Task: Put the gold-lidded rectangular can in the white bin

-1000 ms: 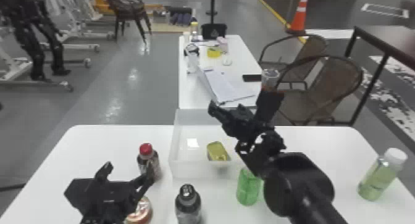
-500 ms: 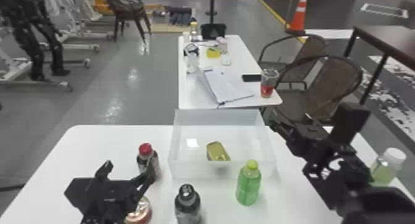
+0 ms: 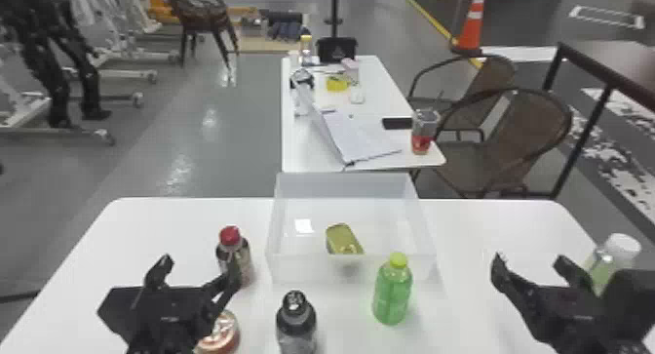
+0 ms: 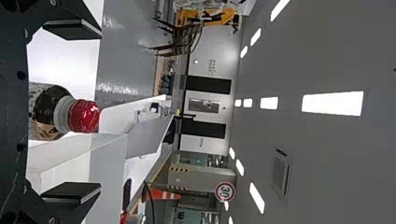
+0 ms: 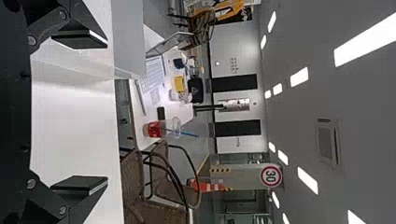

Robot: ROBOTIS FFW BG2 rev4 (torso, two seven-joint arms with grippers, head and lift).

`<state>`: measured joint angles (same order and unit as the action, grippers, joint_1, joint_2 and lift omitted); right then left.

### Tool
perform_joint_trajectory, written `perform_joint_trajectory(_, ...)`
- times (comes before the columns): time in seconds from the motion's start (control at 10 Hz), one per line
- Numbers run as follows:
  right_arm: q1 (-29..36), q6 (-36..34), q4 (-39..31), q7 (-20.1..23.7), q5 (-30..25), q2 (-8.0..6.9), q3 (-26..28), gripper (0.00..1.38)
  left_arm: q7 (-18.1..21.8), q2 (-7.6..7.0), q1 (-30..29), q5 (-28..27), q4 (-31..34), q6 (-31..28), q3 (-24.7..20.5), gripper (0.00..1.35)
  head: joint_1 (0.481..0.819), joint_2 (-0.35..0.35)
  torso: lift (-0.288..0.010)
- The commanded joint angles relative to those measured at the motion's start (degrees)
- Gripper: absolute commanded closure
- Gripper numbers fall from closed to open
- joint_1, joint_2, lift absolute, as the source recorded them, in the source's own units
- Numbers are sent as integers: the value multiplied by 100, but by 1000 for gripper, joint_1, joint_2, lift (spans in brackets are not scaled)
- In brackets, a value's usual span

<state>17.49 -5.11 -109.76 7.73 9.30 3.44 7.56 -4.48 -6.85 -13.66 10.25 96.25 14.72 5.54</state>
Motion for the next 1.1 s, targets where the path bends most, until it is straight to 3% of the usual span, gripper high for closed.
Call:
perform_joint_trajectory(0.0, 193, 441, 323, 247, -86, -107, 70, 249, 0, 8, -5, -14, -1, -4, -9, 151, 549, 0, -100)
perform_joint_trajectory(0.4, 0, 300, 447, 466, -121, -107, 70, 249, 53, 35, 21, -49, -1, -57, -9, 151, 549, 0, -100)
perform_joint_trajectory(0.7, -114, 327, 455, 835, -543, -107, 61, 249, 88, 43, 30, -67, -1, -83, -18, 151, 549, 0, -100)
perform_joint_trajectory(1.0, -141, 617, 543, 827, -605, -195, 70, 249, 106, 61, 39, -67, -1, -74, -35, 151, 549, 0, -100)
